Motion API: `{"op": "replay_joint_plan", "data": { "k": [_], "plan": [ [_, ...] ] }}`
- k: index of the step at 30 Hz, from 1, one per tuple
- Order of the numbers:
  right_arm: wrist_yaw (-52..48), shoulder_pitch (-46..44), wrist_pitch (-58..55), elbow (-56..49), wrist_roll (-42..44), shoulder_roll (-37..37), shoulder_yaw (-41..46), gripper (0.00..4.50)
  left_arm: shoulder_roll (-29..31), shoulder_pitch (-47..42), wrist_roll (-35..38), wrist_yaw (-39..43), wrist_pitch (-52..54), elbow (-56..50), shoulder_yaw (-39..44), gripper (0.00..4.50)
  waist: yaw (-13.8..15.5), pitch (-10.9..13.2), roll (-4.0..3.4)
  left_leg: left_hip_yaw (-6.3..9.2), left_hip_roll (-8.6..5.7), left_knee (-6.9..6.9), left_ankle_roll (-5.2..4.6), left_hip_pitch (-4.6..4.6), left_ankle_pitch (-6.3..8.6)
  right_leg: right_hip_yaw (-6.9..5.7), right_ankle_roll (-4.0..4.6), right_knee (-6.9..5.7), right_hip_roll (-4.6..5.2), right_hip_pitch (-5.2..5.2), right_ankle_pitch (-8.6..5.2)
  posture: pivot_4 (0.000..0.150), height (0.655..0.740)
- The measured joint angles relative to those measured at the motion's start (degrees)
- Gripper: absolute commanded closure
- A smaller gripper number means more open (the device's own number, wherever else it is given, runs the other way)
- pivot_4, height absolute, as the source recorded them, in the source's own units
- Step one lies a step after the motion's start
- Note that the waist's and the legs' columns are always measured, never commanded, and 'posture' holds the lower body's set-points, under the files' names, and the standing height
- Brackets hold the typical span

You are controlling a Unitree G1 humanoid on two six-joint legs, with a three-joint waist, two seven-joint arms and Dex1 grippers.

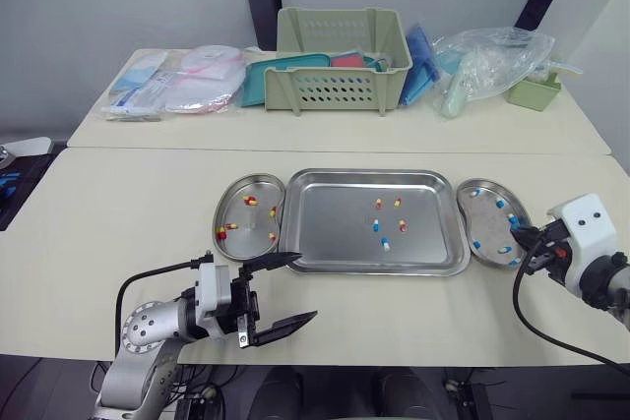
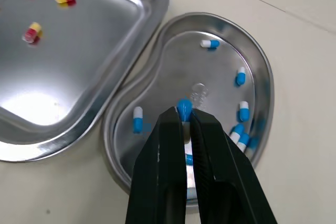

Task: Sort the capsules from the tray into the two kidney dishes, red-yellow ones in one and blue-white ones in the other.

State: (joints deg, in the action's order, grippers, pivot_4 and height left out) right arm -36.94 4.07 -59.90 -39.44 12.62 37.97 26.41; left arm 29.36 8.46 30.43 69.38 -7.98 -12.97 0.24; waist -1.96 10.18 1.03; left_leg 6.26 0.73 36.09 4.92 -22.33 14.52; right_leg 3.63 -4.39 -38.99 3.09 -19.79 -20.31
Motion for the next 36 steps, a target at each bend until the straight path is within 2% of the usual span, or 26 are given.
{"op": "replay_joint_plan", "data": {
  "k": [11, 14, 18, 21, 24, 30, 36],
  "plan": [
    [4.6, -1.5, -1.4, 1.0, 2.2, -0.2, 0.0, 1.15, -0.5, 0.4, 0.0, -1.6, 1.5, -2.3, -0.1, 0.0, 0.1, 0.0, 0.0, 0.01, 0.0, 0.0, 0.0, -0.01, 0.0, -0.01, 0.0, 0.01, 0.01, 0.02, 0.0, 0.15, 0.74],
    [4.7, -1.4, -1.1, 1.0, 2.4, 0.3, 0.0, 0.1, -0.5, 0.7, 0.0, -2.7, 1.5, -2.4, -0.1, 0.0, 0.1, 0.0, 0.0, 0.0, 0.0, 0.01, 0.0, 0.0, 0.0, 0.0, 0.0, 0.01, 0.01, 0.02, 0.0, 0.15, 0.74],
    [2.5, 2.3, 4.3, 1.3, 2.6, 2.8, 0.2, 0.02, 0.1, 1.6, -0.2, -8.4, 5.6, -4.7, 1.4, 0.0, 0.2, 0.0, 0.02, 0.02, 0.0, 0.0, 0.0, -0.01, 0.0, -0.02, -0.01, 0.03, 0.01, 0.03, 0.0, 0.15, 0.74],
    [-0.9, 6.7, 12.8, 2.3, 2.5, 3.7, 2.7, 0.02, 3.4, 2.6, -1.3, -15.5, 11.4, -6.1, 6.5, 0.0, 0.2, 0.0, 0.02, 0.04, 0.0, 0.0, 0.0, 0.01, 0.0, -0.03, -0.01, 0.03, 0.01, 0.05, 0.0, 0.15, 0.74],
    [-6.1, 11.8, 24.1, 4.8, 2.6, 3.7, 5.3, 0.02, 6.9, 4.4, -1.4, -19.2, 15.6, -5.8, 12.6, 0.0, 0.1, 0.0, 0.03, 0.02, 0.0, -0.01, 0.0, 0.04, 0.0, -0.03, -0.01, 0.04, 0.01, 0.07, -0.01, 0.15, 0.74],
    [-18.7, 20.0, 38.8, 13.2, 4.4, 6.7, 10.2, 0.02, 13.4, 8.8, -1.1, -17.6, 18.4, 3.8, 25.9, 0.0, 0.0, 0.1, 0.04, -0.08, 0.01, -0.06, -0.01, 0.43, 0.01, 0.02, 0.0, 0.08, 0.01, 0.39, -0.02, 0.15, 0.74],
    [-26.1, 23.5, 46.3, 24.5, 4.5, 9.6, 13.2, 0.02, 15.6, 11.7, -4.3, -14.8, 13.4, 19.1, 31.8, 0.0, 0.0, 0.1, 0.15, -0.07, 0.03, -0.11, 0.0, 0.47, 0.02, 0.01, 0.01, 0.12, 0.01, 0.43, -0.02, 0.15, 0.74]
  ]
}}
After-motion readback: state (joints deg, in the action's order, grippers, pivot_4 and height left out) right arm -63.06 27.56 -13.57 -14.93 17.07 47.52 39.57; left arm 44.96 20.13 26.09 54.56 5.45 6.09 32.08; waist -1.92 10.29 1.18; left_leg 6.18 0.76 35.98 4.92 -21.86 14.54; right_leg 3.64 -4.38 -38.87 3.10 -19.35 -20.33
